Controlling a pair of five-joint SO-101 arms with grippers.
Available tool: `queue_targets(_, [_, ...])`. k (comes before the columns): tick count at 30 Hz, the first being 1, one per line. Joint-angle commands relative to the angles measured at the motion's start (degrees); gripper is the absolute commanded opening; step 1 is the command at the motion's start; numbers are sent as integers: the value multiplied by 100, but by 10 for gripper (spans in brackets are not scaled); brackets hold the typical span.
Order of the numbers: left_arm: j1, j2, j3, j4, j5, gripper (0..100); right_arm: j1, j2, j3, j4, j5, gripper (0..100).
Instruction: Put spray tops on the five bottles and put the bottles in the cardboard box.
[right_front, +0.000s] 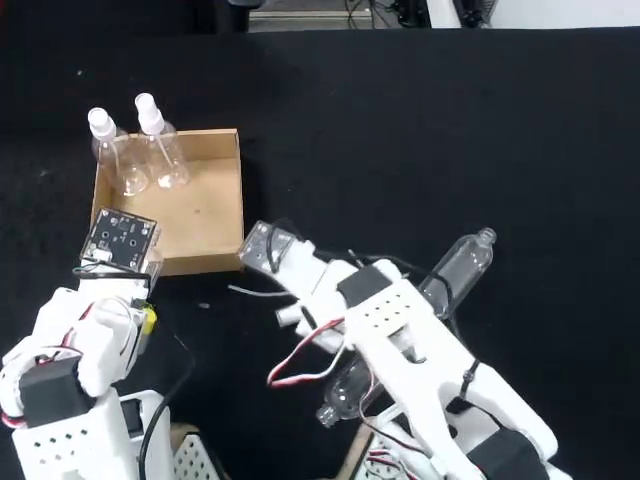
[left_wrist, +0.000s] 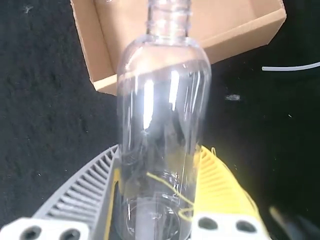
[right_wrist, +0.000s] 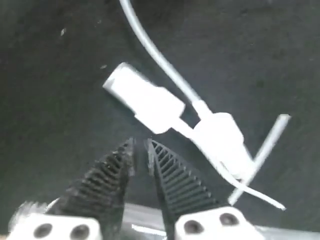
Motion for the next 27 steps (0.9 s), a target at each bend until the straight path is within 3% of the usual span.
queue_targets(1, [-22, -18, -4, 18, 26, 72, -747, -110, -92, 369, 290, 100])
queue_targets(6, [-22, -18, -31, -18, 26, 72, -1389, -92, 189, -158, 457, 273])
queue_targets(14, [-22, 9, -66, -18, 18, 73, -1055, -84, 321, -510, 1424, 216])
queue_targets(27, [-22, 9, -66, 18, 26, 73, -686, -92, 259, -835, 2180, 216])
